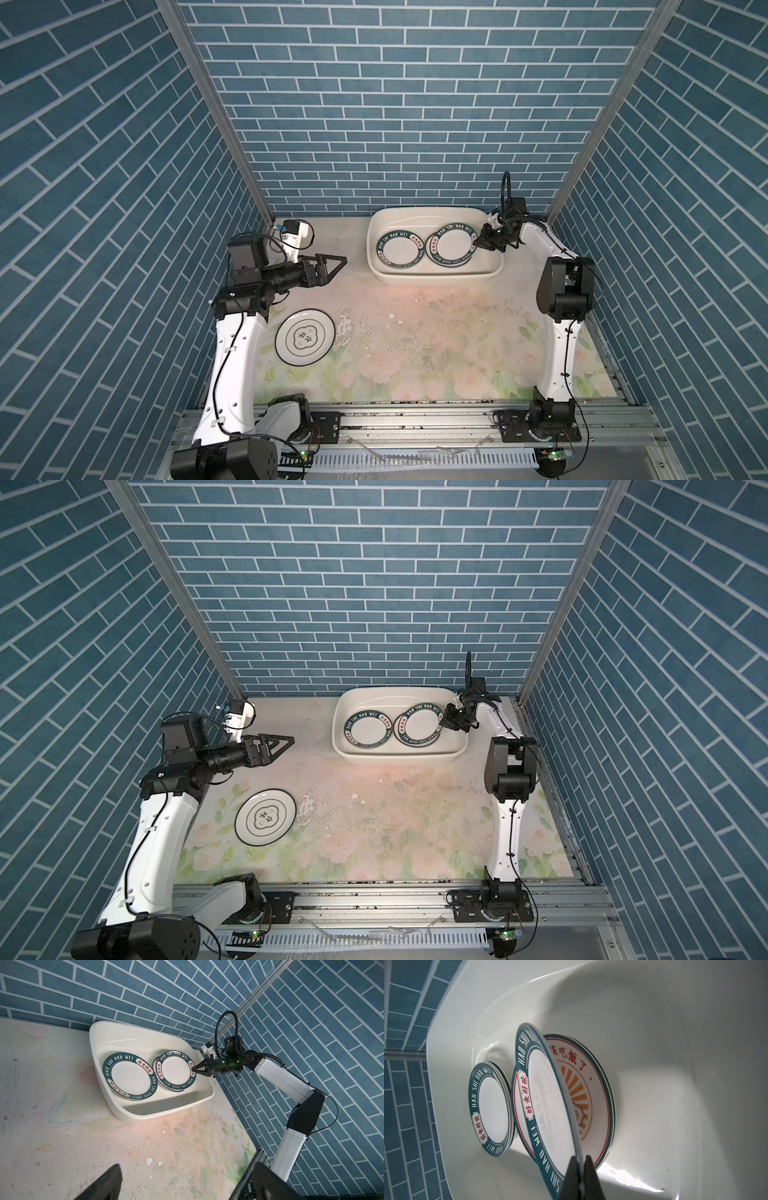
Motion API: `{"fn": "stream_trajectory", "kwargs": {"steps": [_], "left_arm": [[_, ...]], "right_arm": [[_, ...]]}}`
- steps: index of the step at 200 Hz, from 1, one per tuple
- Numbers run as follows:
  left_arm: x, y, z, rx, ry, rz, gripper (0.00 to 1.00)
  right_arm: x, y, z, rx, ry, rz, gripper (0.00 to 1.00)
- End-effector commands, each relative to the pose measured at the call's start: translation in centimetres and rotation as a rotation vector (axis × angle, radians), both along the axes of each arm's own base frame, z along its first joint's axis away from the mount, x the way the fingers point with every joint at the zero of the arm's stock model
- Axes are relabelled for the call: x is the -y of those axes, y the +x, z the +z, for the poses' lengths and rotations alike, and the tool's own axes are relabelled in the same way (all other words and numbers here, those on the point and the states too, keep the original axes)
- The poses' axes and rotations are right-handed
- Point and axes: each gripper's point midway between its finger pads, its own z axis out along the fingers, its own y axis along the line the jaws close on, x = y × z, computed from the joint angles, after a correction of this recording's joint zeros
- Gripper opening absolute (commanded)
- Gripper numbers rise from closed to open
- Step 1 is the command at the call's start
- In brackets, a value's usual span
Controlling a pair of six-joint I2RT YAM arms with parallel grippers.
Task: Place the plates into the plastic bin on the countertop
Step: Place the plate in the plastic bin.
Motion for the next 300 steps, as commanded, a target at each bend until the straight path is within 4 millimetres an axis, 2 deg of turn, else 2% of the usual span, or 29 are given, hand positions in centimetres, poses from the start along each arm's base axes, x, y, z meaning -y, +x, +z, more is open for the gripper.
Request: {"fn": "stream_trajectory", "kwargs": {"steps": [1,82,105,125,213,300], "left_arm": [[0.0,-0.2,0.4,0.020,-0.001,-0.006,1.00],[0.0,-0.2,0.4,0.020,-0.002,-0.003,1.00],[0.0,-0.3,0.4,0.021,-0.003,-0.006,1.00],[0.0,-0.3,0.4,0.018,-0.002,-0.003,1.00],[0.1,-0.4,0.5,0.023,-0.009,-0.009,1.00],[0.0,-0.3,0.4,0.017,-0.012,0.004,1.00]], "right_arm": [[-0.2,0.1,-0.4,0.001,0.000,0.035,0.00],[-0.2,0.1,-1.2,-0.021,0.008,0.032,0.00],[-0.2,0.1,-1.4,-0.026,0.001,0.034,0.02],[-0.1,0.0,-1.7,-0.032,-0.005,0.033,0.08],[0.2,-0.3,-2.3,-0.061,-0.024,0.032,0.16],[0.6,-0.7,-2.6,-0.080,-0.060,0.039,0.21]]}}
